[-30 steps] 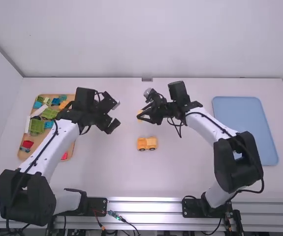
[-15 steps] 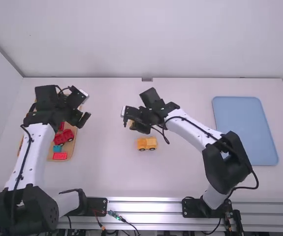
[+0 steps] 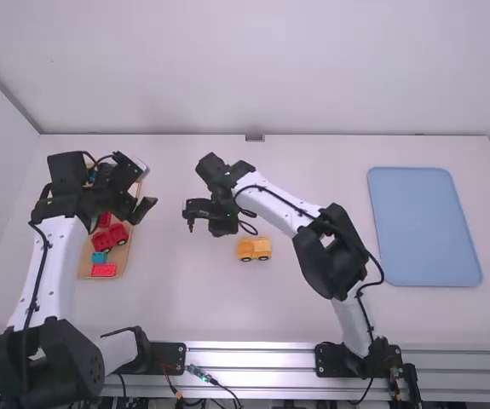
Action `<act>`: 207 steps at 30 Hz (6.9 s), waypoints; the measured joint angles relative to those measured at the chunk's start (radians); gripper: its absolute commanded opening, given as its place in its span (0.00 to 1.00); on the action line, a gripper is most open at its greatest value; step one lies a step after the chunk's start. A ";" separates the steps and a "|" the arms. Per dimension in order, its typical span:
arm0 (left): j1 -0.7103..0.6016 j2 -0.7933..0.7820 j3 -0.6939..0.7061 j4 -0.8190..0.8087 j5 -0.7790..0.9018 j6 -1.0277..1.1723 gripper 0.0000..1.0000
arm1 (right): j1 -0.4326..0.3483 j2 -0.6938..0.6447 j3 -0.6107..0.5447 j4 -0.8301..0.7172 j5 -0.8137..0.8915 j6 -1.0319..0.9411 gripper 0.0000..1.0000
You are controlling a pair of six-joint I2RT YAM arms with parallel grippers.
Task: Assemble lego blocks to make yellow taxi
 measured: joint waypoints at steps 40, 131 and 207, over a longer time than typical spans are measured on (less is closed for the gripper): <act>0.140 0.000 -0.067 0.262 -0.034 -0.244 0.99 | 0.003 0.175 0.031 0.187 -0.022 1.033 0.00; -0.385 0.183 -0.109 0.159 -0.263 -0.909 0.99 | -0.414 -0.640 -0.887 0.757 0.310 0.766 0.99; -0.812 0.490 -0.223 0.330 -0.732 -1.574 0.83 | -0.480 -0.658 -0.983 0.912 0.274 0.770 0.99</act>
